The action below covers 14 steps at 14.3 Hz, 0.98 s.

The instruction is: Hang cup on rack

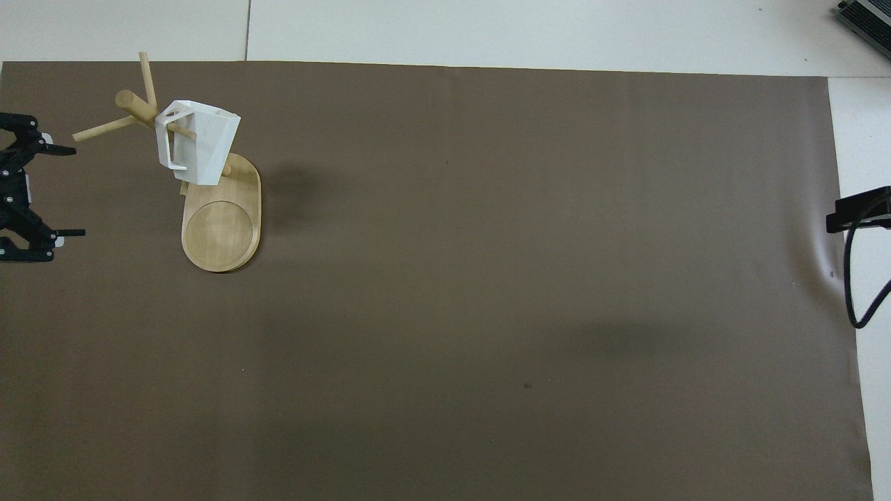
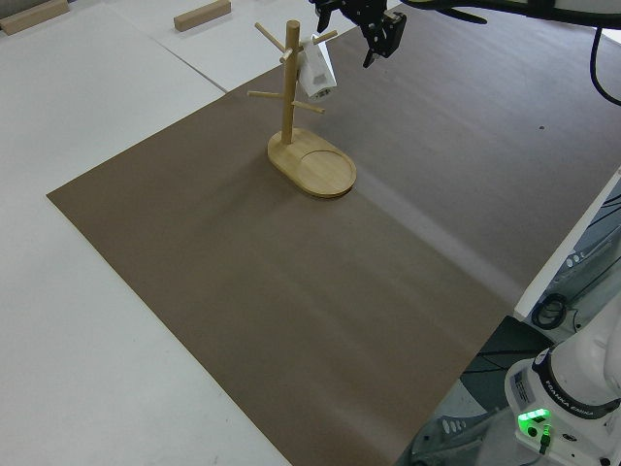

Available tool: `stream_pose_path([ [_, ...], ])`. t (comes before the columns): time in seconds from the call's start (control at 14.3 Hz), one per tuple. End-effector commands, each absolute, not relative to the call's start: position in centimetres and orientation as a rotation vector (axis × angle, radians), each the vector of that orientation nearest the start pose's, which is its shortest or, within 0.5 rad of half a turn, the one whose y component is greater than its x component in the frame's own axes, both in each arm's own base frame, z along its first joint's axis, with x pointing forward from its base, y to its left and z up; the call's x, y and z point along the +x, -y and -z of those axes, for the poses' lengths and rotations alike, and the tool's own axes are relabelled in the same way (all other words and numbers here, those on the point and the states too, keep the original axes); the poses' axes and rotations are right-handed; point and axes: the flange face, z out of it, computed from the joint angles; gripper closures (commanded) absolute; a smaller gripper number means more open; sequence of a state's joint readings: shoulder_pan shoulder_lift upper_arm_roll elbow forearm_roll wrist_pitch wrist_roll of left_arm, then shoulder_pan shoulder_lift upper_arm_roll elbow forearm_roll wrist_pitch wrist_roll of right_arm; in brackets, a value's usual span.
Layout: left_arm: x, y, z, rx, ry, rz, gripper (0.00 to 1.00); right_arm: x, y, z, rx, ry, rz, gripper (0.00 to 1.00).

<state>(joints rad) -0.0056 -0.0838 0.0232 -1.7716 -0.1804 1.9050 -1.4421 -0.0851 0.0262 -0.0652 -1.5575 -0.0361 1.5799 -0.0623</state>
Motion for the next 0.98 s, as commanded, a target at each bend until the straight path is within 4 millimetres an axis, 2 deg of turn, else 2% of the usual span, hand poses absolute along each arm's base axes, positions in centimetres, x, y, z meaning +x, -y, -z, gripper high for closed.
stream_pose_path([
  [0.0,55.6,0.0,-61.3,-2.752,1.951,0.131,0.00,55.2,8.6,-61.9,-3.179,-0.155,0.006,0.00],
  [0.07,55.4,-0.1,-61.8,-2.873,1.743,0.152,0.00,55.2,8.6,-61.9,-3.179,-0.153,0.006,0.00],
  [0.21,54.8,-0.5,-62.4,-2.991,1.356,0.178,0.00,55.3,8.6,-61.9,-3.179,-0.160,0.011,0.00],
  [0.35,54.1,-0.6,-62.6,-3.073,1.080,0.115,0.00,55.2,8.5,-61.8,-3.178,-0.155,0.001,0.00],
  [0.42,53.9,-0.7,-63.3,-3.114,0.930,0.125,0.00,55.2,8.5,-61.8,-3.178,-0.157,0.001,0.00],
  [0.56,53.5,-1.3,-64.1,-3.140,0.720,0.106,0.00,55.2,8.5,-61.8,-3.178,-0.157,0.001,0.00],
  [0.7,53.2,-1.4,-64.1,-3.137,0.606,0.081,0.00,55.2,8.4,-61.8,-3.178,-0.155,0.001,0.00],
  [0.77,53.0,-1.0,-64.2,-3.138,0.509,0.066,0.00,55.2,8.4,-61.8,-3.179,-0.153,0.001,0.00],
  [0.91,52.8,-0.5,-65.6,-3.119,0.349,0.051,0.00,55.2,8.4,-61.8,-3.178,-0.155,0.001,0.00],
])
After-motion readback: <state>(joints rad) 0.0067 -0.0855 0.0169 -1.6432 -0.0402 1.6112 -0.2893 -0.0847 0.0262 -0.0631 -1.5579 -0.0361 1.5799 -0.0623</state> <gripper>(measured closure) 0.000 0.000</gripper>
